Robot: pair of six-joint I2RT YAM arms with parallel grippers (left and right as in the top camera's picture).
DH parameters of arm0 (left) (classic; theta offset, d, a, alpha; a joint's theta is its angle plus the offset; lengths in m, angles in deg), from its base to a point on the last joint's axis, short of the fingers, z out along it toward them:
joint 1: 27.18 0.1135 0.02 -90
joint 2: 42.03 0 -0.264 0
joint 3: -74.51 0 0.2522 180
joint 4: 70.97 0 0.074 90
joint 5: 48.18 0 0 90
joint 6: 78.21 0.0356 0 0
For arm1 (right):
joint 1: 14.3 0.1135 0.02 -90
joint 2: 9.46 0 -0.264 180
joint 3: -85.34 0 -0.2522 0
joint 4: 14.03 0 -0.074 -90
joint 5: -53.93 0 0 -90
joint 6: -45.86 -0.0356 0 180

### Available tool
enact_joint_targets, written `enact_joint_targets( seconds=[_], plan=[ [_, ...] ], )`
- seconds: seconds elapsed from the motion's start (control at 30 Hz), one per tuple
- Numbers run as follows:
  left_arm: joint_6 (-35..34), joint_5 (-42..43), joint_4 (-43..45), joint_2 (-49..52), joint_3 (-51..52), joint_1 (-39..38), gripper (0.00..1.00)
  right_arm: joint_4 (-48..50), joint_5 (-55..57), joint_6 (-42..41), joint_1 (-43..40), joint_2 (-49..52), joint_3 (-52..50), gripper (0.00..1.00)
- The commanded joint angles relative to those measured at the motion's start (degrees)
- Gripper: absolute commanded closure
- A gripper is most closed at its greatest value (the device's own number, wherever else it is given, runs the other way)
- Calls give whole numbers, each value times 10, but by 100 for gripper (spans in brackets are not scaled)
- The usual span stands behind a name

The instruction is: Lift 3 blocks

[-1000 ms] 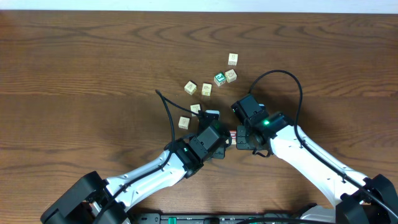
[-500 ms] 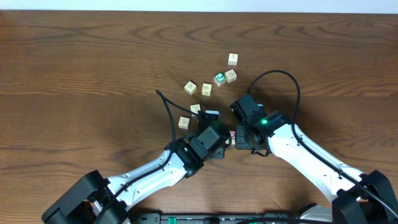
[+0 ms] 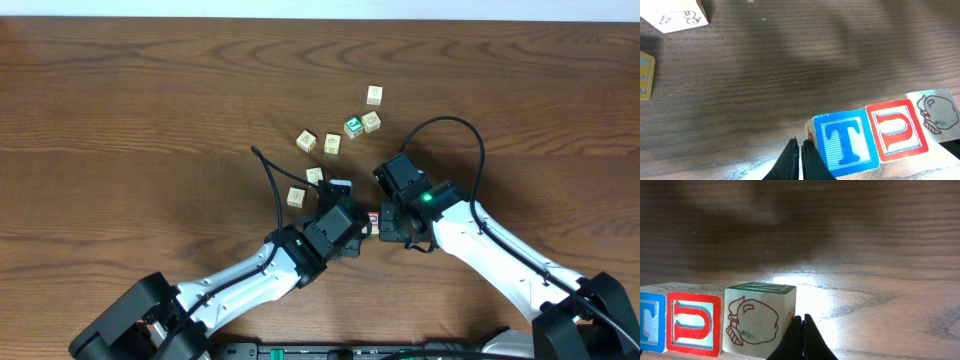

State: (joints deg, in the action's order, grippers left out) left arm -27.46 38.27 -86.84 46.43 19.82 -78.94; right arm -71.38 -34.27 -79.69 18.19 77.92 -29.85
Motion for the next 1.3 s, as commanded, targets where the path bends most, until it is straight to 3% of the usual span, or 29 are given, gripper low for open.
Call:
enact_joint_targets(
  seconds=[0.0,1.27],
  plan=[
    [-5,84,40,-7,-24,-29,93,23,-133,5,16,4,2,99],
    [-18,80,39,18,-12,-29,93,80,-132,9,16,4,-50,99]
  ],
)
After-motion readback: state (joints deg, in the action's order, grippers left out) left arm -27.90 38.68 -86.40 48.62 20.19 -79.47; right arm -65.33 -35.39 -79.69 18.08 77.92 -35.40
